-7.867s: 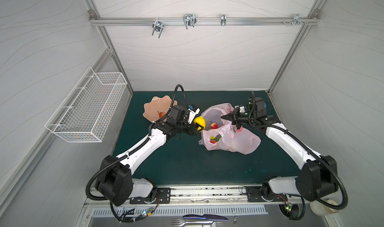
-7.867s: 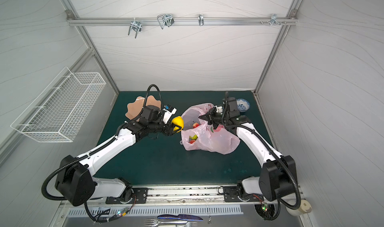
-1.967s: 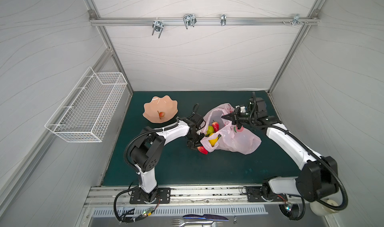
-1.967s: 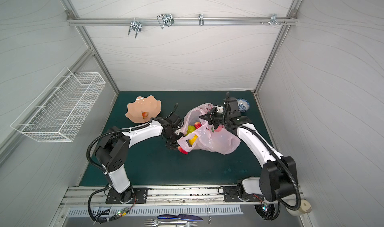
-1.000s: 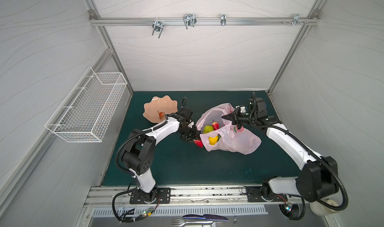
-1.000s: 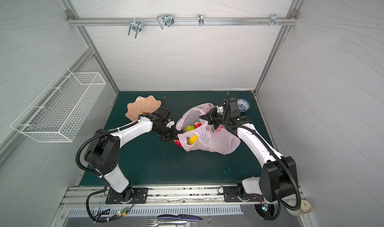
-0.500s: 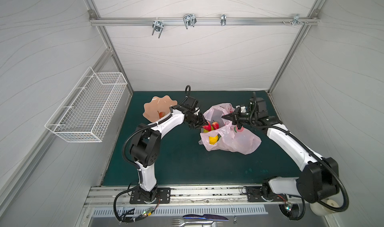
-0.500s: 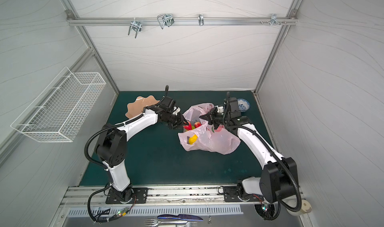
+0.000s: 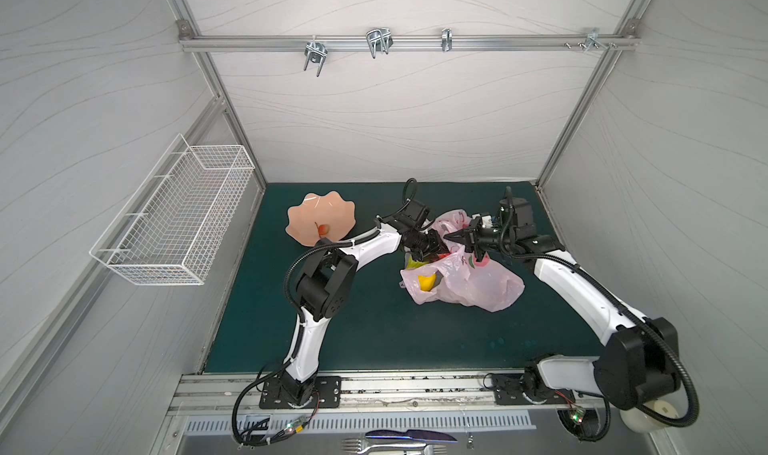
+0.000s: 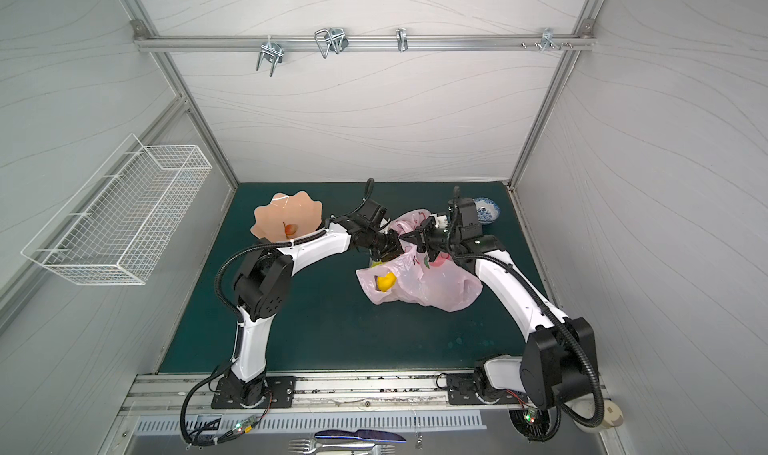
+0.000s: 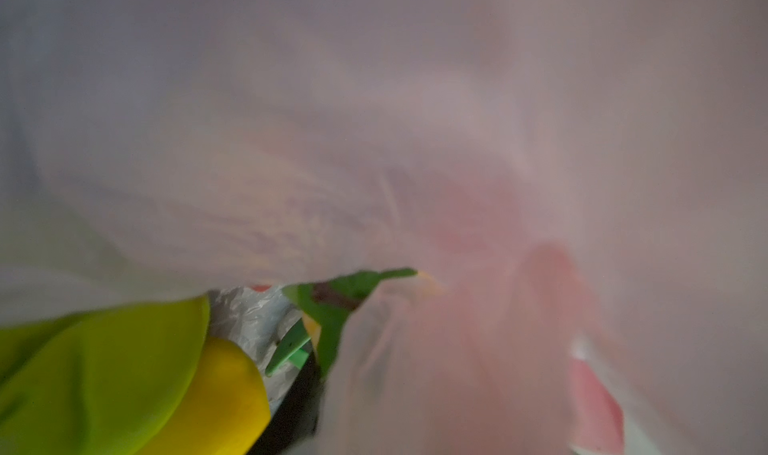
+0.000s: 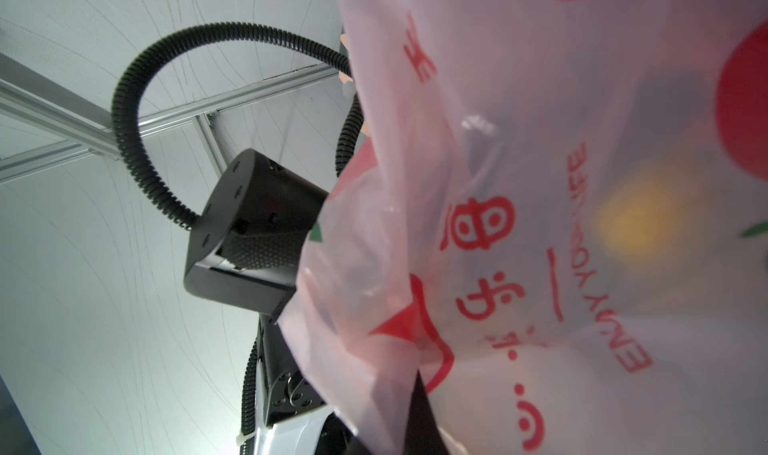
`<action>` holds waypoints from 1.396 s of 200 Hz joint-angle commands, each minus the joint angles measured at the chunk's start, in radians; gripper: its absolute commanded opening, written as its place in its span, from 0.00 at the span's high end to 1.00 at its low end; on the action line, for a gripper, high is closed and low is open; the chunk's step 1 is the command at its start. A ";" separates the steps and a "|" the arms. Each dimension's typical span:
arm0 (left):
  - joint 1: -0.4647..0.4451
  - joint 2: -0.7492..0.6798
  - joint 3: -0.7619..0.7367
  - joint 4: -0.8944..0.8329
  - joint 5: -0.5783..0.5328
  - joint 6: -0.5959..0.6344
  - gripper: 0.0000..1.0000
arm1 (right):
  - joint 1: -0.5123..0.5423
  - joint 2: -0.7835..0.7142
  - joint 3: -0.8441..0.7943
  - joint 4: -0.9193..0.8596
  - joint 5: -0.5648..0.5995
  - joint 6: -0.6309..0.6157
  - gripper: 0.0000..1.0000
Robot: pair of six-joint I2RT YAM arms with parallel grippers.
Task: Place the fruits into the plastic bag
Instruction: 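Push the left gripper deeper into the bag mouth to settle the fruits, then withdraw the left gripper from the bag back toward the peach bowl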
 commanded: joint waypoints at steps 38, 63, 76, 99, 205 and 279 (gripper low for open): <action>-0.033 0.020 0.013 0.104 0.059 -0.072 0.54 | 0.000 -0.022 -0.003 0.015 -0.009 0.016 1.00; -0.016 -0.011 0.001 0.065 0.046 -0.047 0.30 | 0.000 -0.021 -0.002 0.016 -0.009 0.017 1.00; 0.000 -0.037 -0.016 0.046 0.037 -0.036 0.21 | -0.003 -0.020 -0.001 0.015 -0.010 0.015 1.00; 0.034 -0.080 -0.040 -0.001 0.014 -0.003 0.14 | -0.007 -0.021 -0.004 0.009 -0.009 0.011 1.00; 0.130 -0.279 -0.090 -0.258 -0.107 0.199 0.11 | -0.036 -0.021 -0.010 -0.005 -0.011 0.000 1.00; 0.293 -0.432 -0.107 -0.462 -0.237 0.387 0.11 | -0.045 -0.014 -0.006 -0.003 -0.011 -0.002 1.00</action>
